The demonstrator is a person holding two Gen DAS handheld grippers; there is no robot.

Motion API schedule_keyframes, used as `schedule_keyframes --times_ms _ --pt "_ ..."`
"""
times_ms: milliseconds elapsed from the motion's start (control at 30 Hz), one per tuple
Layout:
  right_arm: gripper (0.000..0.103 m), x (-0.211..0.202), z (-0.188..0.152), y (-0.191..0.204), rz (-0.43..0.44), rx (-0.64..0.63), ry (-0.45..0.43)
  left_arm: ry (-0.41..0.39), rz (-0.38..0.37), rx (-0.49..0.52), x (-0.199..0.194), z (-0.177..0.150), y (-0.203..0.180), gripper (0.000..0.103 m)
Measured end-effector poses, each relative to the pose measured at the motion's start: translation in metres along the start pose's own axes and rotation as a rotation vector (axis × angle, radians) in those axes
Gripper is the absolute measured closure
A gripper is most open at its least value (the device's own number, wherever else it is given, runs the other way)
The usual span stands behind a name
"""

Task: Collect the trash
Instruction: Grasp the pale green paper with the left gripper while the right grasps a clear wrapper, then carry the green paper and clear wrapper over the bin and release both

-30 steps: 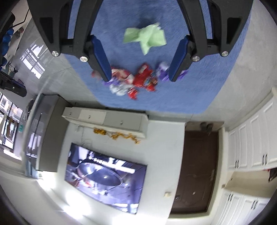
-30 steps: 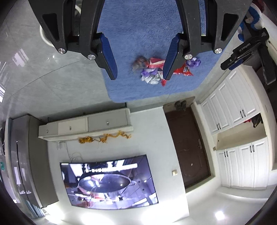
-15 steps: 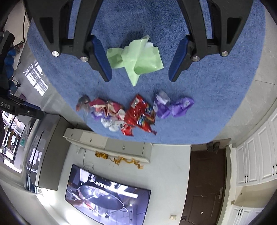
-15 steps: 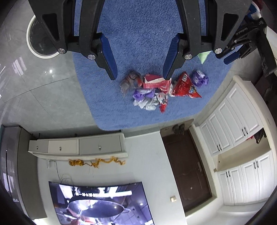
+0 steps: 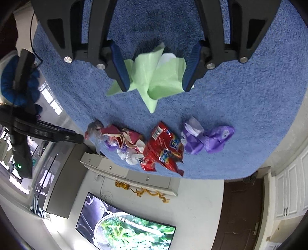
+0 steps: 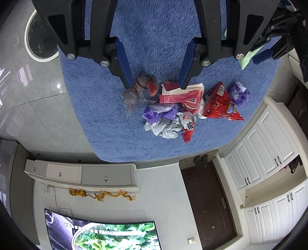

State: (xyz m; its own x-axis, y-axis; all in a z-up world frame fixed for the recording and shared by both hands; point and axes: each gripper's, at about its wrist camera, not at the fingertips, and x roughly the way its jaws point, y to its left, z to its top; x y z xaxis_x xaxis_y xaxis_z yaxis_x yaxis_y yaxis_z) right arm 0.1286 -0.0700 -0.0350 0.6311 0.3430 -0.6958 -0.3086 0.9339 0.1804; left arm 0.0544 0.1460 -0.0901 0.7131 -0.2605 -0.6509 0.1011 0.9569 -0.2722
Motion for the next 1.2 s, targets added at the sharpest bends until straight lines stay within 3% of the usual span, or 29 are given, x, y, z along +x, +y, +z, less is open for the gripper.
schedule_keyframes --times_ms 267,333,400,500,633,867,1200 --pt "0.066 0.032 0.002 -0.005 -0.015 0.014 0.034 0.063 -0.032 0.015 0.010 -0.001 -0.003 0.065" --pt "0.073 0.035 0.003 -0.008 -0.016 0.018 0.029 0.063 -0.037 0.021 0.010 -0.002 -0.005 0.070" --pt "0.093 0.036 0.003 -0.010 -0.010 0.023 0.024 0.058 -0.037 0.027 0.007 -0.002 -0.006 0.074" --pt "0.095 0.029 0.000 -0.012 0.001 0.036 0.015 0.045 -0.032 0.041 0.005 -0.002 -0.009 0.077" --pt "0.095 -0.001 -0.008 -0.012 0.007 0.021 -0.015 0.007 -0.012 0.067 -0.005 -0.003 -0.016 0.079" --pt "0.096 -0.071 -0.024 -0.025 0.007 0.065 -0.092 -0.046 -0.040 0.072 -0.031 0.001 -0.035 0.079" --pt "0.096 -0.181 -0.048 -0.050 -0.093 0.101 -0.239 -0.141 -0.159 0.126 -0.061 0.028 -0.099 0.079"
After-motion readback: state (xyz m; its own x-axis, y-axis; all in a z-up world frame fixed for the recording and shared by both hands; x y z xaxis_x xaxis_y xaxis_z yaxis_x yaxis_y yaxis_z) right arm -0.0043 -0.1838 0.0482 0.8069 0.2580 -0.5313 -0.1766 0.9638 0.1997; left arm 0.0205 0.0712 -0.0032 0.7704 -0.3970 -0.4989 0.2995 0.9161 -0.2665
